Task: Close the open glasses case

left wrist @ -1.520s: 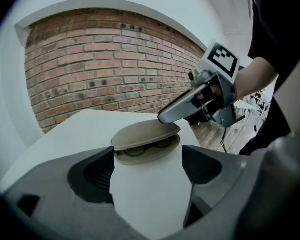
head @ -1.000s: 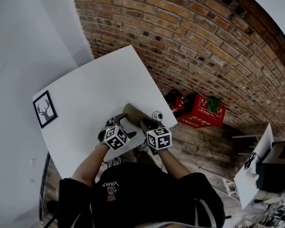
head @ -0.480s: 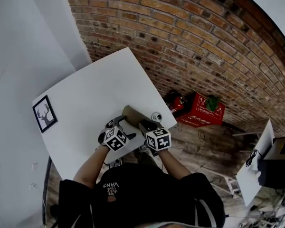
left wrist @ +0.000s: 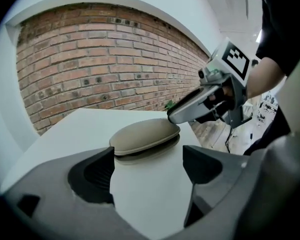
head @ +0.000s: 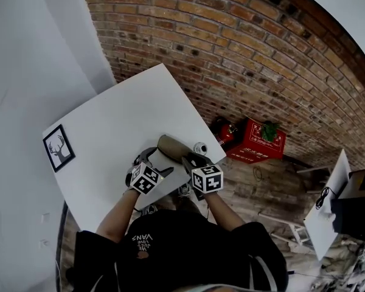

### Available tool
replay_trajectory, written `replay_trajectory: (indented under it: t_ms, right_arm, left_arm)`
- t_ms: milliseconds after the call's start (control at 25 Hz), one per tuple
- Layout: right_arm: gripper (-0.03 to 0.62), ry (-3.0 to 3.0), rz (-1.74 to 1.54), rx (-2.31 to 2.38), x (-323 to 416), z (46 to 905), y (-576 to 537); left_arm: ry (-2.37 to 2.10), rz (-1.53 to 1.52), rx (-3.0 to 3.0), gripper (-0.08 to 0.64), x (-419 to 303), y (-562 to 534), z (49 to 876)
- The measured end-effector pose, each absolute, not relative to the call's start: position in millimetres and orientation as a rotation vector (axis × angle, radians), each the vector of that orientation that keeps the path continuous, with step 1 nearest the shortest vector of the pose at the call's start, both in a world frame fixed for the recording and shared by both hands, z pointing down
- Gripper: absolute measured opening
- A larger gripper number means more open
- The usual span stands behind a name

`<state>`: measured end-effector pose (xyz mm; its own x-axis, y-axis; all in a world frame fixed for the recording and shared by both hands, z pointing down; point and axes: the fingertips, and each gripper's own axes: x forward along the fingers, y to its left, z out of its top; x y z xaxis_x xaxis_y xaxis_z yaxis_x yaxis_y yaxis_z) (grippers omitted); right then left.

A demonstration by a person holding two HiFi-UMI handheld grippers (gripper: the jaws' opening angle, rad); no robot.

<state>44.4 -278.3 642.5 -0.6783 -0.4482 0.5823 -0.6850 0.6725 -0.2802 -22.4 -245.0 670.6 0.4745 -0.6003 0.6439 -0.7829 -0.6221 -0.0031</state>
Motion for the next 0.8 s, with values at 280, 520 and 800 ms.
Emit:
replay_trajectory:
  t_ms: [280, 520, 800]
  right_arm:
    - [0.109, -2.433, 0.676, 1.027, 62, 629, -269]
    - [0.011, -2.455, 0.670, 1.184, 81, 614, -249]
    - [0.000, -2.464, 0.630, 1.268, 86, 603, -212]
  left_arm:
    - [-1.231, 0.842, 2.451, 0.374, -34, -227, 660]
    - [-1.331, 0.713, 2.470, 0.266, -48, -213, 627]
    - [-1.424, 0.640, 2.562, 0.056, -61, -183, 590]
